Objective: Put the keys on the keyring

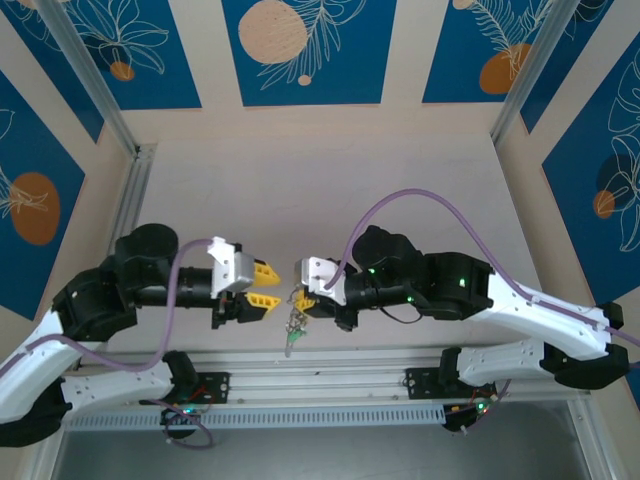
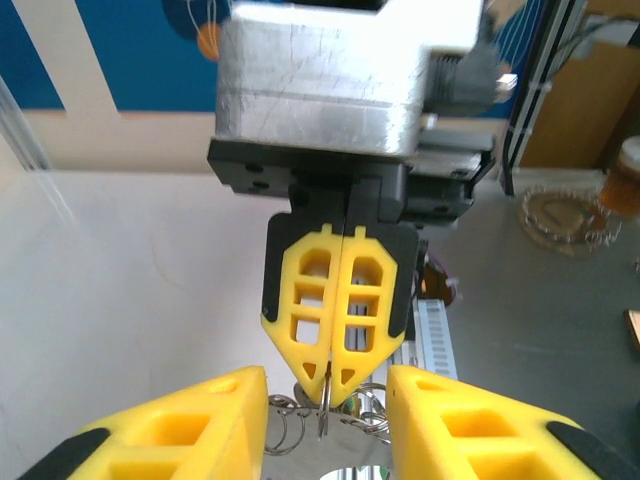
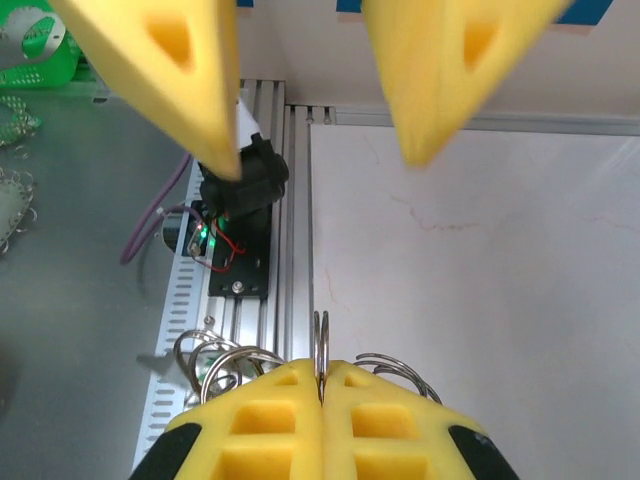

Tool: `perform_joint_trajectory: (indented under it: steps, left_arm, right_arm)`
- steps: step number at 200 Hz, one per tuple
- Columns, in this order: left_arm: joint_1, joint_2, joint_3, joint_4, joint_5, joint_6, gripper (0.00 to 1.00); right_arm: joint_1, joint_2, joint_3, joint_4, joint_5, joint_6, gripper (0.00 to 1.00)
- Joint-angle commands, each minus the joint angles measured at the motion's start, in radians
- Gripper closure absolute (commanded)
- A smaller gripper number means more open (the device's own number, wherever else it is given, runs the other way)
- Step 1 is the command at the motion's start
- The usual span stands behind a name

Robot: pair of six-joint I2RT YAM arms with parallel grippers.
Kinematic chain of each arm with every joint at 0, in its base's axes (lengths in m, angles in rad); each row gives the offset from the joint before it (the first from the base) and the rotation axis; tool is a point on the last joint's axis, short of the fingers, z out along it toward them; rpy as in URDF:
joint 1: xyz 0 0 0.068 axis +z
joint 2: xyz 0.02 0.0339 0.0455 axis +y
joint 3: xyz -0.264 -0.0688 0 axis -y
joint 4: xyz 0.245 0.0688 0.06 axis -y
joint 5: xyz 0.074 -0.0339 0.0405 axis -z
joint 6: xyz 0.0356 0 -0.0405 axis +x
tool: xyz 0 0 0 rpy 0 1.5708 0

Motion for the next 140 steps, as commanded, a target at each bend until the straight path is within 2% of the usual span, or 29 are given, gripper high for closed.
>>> perform_joint_trajectory:
  steps: [1,42,140]
  left_arm:
    - [-0.007,0.011,0.002,-0.056,0.004,0.037,0.64]
    - [-0.007,0.018,-0.024,-0.038,0.024,0.034,0.65]
    - [-0.018,0.023,-0.050,0.017,0.042,0.026,0.71]
  right_arm:
    - [0.007,-0.009,0.060,-0.002,-0.009,-0.031,1.00]
    - [0.007,-0.010,0.079,0.010,-0.054,-0.036,1.00]
    - [0.005,0.004,0.085,0.023,-0.058,-0.031,1.00]
